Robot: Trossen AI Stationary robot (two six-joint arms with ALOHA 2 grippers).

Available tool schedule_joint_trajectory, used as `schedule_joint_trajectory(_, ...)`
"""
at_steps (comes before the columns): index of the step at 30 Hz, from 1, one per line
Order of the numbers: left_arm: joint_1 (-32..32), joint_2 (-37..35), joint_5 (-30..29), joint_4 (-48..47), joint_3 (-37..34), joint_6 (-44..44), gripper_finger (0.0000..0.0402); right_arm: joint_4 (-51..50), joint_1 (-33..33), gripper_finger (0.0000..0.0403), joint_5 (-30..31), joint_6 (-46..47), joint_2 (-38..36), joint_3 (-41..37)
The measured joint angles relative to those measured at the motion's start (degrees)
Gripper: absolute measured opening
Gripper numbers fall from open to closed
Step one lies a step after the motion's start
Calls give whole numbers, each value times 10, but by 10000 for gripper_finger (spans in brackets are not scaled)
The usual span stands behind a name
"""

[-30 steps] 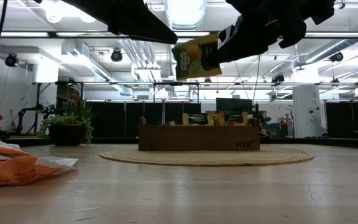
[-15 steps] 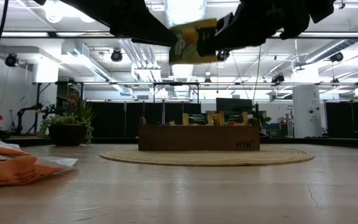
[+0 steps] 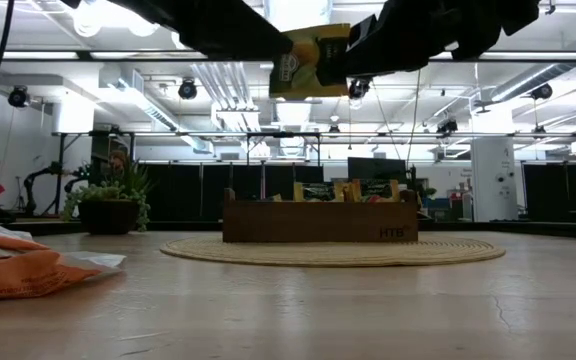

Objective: Pick & Place Tea
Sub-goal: Put the yellow tea bag into the middle section of the wooden organizer

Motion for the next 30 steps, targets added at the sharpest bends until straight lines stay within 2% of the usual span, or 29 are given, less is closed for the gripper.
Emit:
schedule_joint_trajectory(8,0,0,11,1,0,0,9,0,0,9,0,4,0,0)
schedule_joint_trajectory(19,-1,0,11,0,0,-1,2,5,0,13,0,51,0,0)
schedule_joint_trajectory(25,-1,-1,3,1,0,-3,1,12,0,60,1,82,0,0)
schedule_joint_trajectory(30,0,-2,-52,4,2,-3,1,24,0,122,2,104,-3,0)
